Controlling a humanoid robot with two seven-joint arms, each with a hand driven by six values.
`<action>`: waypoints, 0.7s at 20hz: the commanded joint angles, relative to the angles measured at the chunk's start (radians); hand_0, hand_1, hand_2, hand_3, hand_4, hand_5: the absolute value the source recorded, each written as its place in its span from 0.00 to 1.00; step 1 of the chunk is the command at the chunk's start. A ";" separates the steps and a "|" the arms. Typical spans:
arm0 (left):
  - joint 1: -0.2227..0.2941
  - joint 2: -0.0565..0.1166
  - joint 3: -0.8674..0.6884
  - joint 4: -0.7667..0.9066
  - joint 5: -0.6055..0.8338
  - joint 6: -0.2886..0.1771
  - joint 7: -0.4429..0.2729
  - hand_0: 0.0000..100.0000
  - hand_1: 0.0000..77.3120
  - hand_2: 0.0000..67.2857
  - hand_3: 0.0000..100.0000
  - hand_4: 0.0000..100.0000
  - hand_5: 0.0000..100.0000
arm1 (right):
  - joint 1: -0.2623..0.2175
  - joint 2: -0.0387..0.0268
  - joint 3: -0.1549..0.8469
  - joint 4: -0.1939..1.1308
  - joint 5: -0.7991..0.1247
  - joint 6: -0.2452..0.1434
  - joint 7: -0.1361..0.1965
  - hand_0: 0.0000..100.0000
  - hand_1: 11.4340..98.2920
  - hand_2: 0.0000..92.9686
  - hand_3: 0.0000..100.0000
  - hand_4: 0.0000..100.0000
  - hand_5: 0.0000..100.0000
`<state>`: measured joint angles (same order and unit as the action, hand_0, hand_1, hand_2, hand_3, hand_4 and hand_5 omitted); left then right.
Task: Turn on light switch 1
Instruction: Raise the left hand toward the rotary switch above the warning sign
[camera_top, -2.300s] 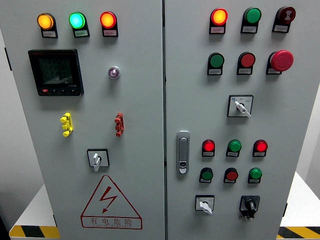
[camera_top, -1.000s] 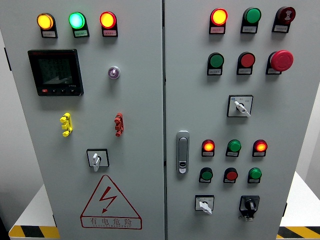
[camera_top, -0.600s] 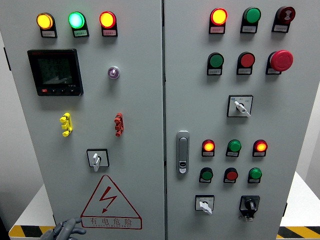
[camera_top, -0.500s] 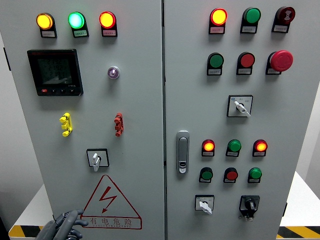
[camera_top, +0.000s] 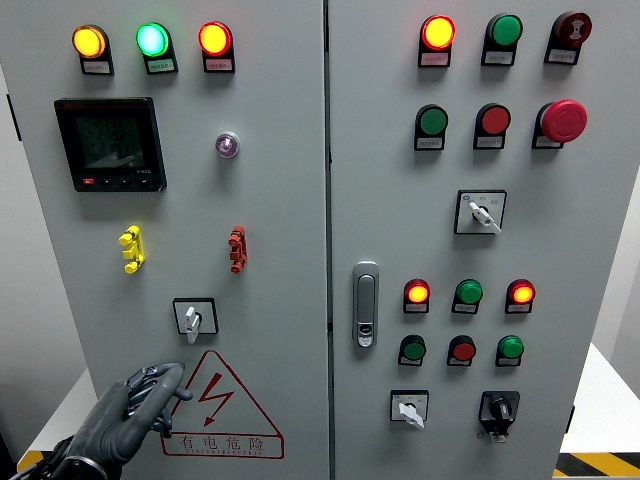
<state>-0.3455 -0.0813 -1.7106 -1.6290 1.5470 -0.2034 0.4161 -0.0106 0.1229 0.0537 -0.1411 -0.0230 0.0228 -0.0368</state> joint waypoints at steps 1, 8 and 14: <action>-0.026 0.000 0.000 -0.002 0.001 0.015 0.023 0.00 0.45 0.39 0.61 0.88 0.74 | 0.000 0.0013 0.000 0.000 0.000 0.000 0.000 0.00 0.09 0.00 0.20 0.19 0.10; -0.050 -0.002 0.014 -0.008 0.001 0.093 0.056 0.00 0.59 0.44 0.66 0.94 0.82 | 0.000 -0.0002 0.002 0.000 0.000 -0.001 0.000 0.00 0.10 0.00 0.20 0.19 0.10; -0.066 -0.002 0.040 -0.009 0.001 0.164 0.056 0.00 0.70 0.52 0.75 0.99 0.89 | 0.000 -0.0002 0.000 0.000 0.000 0.000 0.000 0.00 0.10 0.00 0.20 0.19 0.11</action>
<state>-0.4081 -0.0834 -1.6756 -1.6369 1.5478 -0.0439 0.4724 -0.0107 0.1232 0.0544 -0.1411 -0.0230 0.0223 -0.0368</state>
